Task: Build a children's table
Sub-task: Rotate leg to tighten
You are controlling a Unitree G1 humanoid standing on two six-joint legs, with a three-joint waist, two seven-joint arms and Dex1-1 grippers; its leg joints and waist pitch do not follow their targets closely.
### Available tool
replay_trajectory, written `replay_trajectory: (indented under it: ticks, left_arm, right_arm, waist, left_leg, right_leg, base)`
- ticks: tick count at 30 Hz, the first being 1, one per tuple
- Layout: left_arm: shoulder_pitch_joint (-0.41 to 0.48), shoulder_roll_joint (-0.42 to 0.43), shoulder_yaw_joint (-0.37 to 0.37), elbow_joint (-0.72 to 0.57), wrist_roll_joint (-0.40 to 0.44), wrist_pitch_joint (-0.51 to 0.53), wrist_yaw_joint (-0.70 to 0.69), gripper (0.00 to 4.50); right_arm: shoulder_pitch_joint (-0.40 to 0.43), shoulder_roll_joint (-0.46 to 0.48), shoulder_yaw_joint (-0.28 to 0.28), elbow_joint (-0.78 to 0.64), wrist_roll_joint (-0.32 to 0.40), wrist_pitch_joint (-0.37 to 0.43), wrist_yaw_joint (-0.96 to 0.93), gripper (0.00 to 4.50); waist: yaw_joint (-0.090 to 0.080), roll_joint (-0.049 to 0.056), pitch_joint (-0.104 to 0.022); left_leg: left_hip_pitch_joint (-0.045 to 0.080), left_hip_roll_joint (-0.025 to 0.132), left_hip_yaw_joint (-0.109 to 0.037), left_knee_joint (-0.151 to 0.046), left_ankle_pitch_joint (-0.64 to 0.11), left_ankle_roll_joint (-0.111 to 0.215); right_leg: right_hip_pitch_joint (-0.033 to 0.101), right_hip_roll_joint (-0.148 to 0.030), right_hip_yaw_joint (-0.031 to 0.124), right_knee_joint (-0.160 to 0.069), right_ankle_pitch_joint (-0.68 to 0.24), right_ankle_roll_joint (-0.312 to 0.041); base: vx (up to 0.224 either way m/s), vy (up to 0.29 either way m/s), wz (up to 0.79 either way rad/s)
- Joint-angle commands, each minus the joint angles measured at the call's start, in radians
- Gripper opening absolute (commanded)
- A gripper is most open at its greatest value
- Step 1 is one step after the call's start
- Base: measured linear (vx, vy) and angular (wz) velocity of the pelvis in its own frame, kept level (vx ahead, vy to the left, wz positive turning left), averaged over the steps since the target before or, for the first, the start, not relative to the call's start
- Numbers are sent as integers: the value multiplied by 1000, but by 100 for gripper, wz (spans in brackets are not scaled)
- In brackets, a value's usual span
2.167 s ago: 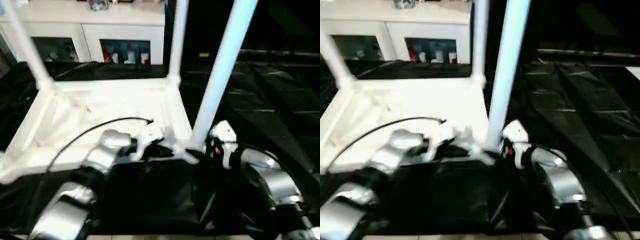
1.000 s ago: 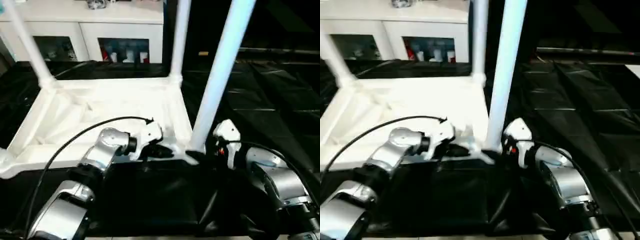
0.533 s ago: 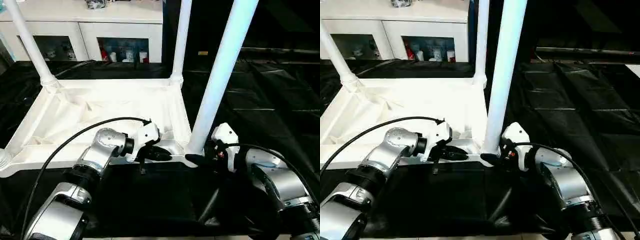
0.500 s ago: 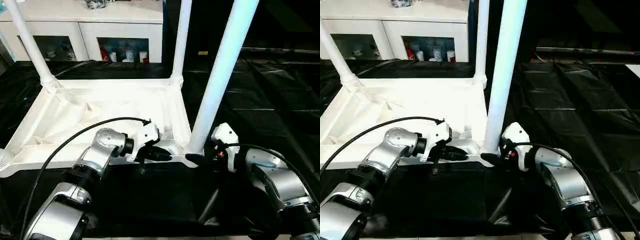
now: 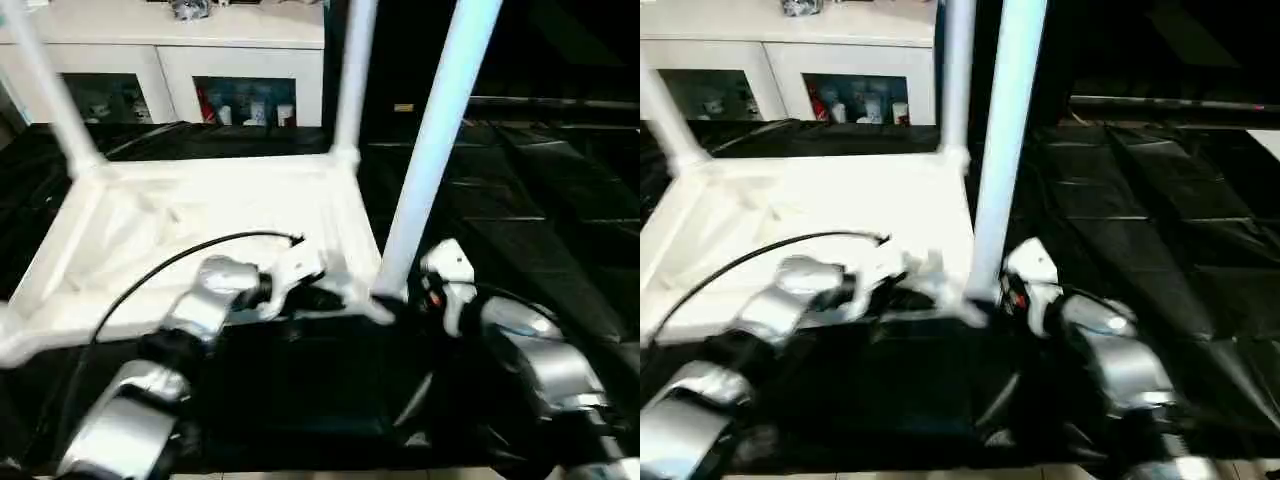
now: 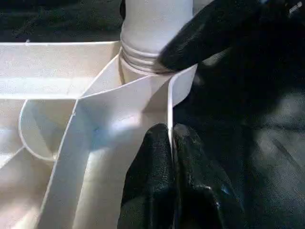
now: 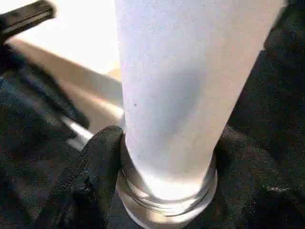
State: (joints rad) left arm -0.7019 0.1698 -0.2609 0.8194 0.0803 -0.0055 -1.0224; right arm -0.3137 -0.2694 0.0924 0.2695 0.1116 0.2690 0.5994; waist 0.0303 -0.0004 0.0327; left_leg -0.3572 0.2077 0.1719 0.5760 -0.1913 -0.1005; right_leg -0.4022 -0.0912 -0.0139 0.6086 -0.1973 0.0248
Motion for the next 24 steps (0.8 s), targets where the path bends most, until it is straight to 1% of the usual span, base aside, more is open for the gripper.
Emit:
replay_trajectory:
  ticks: [1, 2, 3, 4, 5, 6, 7, 11, 12, 13, 14, 15, 16, 17, 18, 19, 20, 21, 22, 23, 24]
  left_arm:
    - [-7, -74, -20, 39, 6, 11, 68, 0]
    - [-7, -74, -20, 39, 6, 11, 68, 0]
    - [-22, -112, -26, 64, 19, 14, 122, 0]
    - [-29, -126, -29, 74, 24, 14, 143, 0]
    - [-47, -161, -40, 107, 38, 6, 181, 0]
    - [-55, -175, -41, 121, 44, 3, 194, 0]
    - [-58, -179, -43, 123, 47, 0, 194, 0]
    - [-66, -186, -47, 135, 59, -17, 193, 0]
    - [-64, -175, -47, 139, 63, -29, 188, 0]
    - [-63, -164, -45, 144, 67, -41, 182, 0]
    - [-61, -157, -43, 145, 66, -46, 175, 0]
    - [-60, -154, -43, 145, 66, -48, 171, 0]
    - [-60, -148, -41, 150, 65, -59, 164, 0]
    - [-60, -142, -38, 153, 63, -71, 157, 0]
    - [-58, -136, -36, 154, 61, -85, 148, 0]
    - [-54, -127, -30, 151, 54, -110, 132, 0]
    - [-50, -124, -28, 145, 48, -121, 119, 0]
    - [-46, -121, -26, 137, 40, -133, 104, 0]
    - [-46, -121, -26, 137, 40, -133, 104, 0]
    - [-42, -121, -15, 131, 31, -144, 101, 0]
    - [-40, -124, -6, 128, 26, -162, 107, 0]
  right_arm:
    - [-9, 60, 2, 35, -28, 43, -124, 262]
    - [-9, 60, 2, 35, -28, 43, -124, 261]
    - [-13, 106, -4, 39, -39, 53, -196, 261]
    - [-16, 124, -5, 41, -44, 56, -225, 261]
    - [-29, 167, 0, 51, -67, 55, -286, 261]
    - [-36, 183, 4, 58, -78, 51, -310, 261]
    - [-41, 189, 6, 60, -80, 46, -316, 261]
    - [-52, 203, 6, 57, -83, 28, -323, 261]
    - [-46, 199, -13, 42, -62, 14, -309, 296]
    - [-40, 198, -38, 26, -38, 2, -297, 317]
    - [-36, 193, -50, 17, -27, -5, -288, 317]
    - [-34, 191, -54, 13, -22, -7, -284, 331]
    - [-31, 179, -60, 5, -20, -10, -274, 331]
    - [-28, 165, -65, -3, -16, -13, -262, 348]
    - [-22, 146, -72, -17, -9, -10, -245, 357]
    - [-5, 107, -89, -60, 18, 7, -201, 364]
    - [17, 74, -102, -100, 41, 26, -162, 364]
    - [42, 40, -114, -141, 66, 44, -120, 364]
    - [42, 40, -114, -141, 66, 44, -120, 364]
    - [86, -14, -131, -198, 96, 62, -54, 364]
    - [134, -68, -146, -251, 127, 78, 17, 364]
  waist:
    - [-1, -13, -46]
    - [1, -14, -46]
    - [1, -16, -45]
    - [2, -13, -46]
    - [3, -13, -46]
    - [3, -13, -46]
    - [4, -13, -47]
    - [5, -12, -45]
    - [5, -13, -44]
    - [5, -12, -44]
    - [6, -13, -45]
    - [7, -12, -47]
    - [9, 5, -46]
    - [7, -1, -46]
    - [9, -7, -50]
    - [10, -7, -49]
    - [12, -12, -48]
    - [19, -10, -49]
    - [23, -9, -49]
    - [27, -9, -48]
    - [34, -9, -47]
  left_leg:
    - [-2, 3, 10, -65, -213, 30]
    - [-3, 2, 9, -66, -213, 25]
    - [-4, 1, 10, -66, -209, 23]
    - [-1, 2, 9, -66, -207, 19]
    - [-1, 1, 9, -66, -207, 19]
    - [-2, 0, 9, -67, -208, 14]
    - [-1, 0, 8, -68, -212, 12]
    - [-3, 0, 7, -69, -226, 21]
    - [-4, 0, 7, -71, -235, 24]
    - [-3, 1, 7, -70, -238, 24]
    - [-3, 1, 7, -70, -242, 28]
    - [-2, 3, 8, -69, -236, 32]
    - [-2, 3, 5, -71, -223, 29]
    - [-2, 3, 7, -69, -224, 32]
    - [-3, 2, 7, -66, -204, 37]
    - [-2, 2, 9, -64, -195, 43]
    - [-5, 1, 10, -62, -182, 58]
    - [-4, 2, 9, -61, -167, 73]
    - [-3, 2, 10, -60, -162, 80]
    - [-3, 3, 11, -60, -155, 86]
    - [2, 7, 12, -59, -165, 90]
  right_leg:
    - [43, -20, 17, -84, -213, -203]
    - [44, -20, 16, -86, -223, -194]
    - [44, -20, 17, -85, -223, -187]
    - [42, -19, 18, -87, -216, -183]
    - [43, -19, 17, -86, -214, -183]
    - [41, -19, 18, -87, -214, -179]
    - [43, -19, 17, -86, -212, -177]
    - [44, -21, 17, -88, -214, -171]
    - [44, -20, 17, -90, -221, -168]
    - [43, -21, 17, -90, -225, -168]
    - [43, -22, 18, -91, -227, -167]
    - [43, -23, 18, -89, -210, -171]
    - [43, -23, 18, -86, -184, -180]
    - [43, -20, 17, -89, -171, -182]
    - [50, -20, 17, -82, -119, -192]
    - [49, -19, 18, -81, -99, -197]
    - [54, -19, 19, -79, -75, -200]
    - [55, -21, 18, -77, -60, -200]
    - [56, -21, 19, -78, -56, -199]
    - [55, -21, 19, -77, -52, -203]
    - [54, -21, 20, -81, -61, -202]
  base:
    - [0, 0, 0]
    - [0, 0, 0]
    - [0, 0, 0]
    - [0, 0, 0]
    - [0, 0, 0]
    - [0, 0, 0]
    - [0, 0, 0]
    - [0, 0, 0]
    - [0, 0, 0]
    - [0, 0, 0]
    - [0, 0, 0]
    - [0, 0, 0]
    - [0, 0, 0]
    - [0, 0, 0]
    - [0, 0, 0]
    - [0, 0, 0]
    - [0, 0, 0]
    - [0, 0, 0]
    - [0, 0, 0]
    - [0, 0, 0]
    - [0, 0, 0]
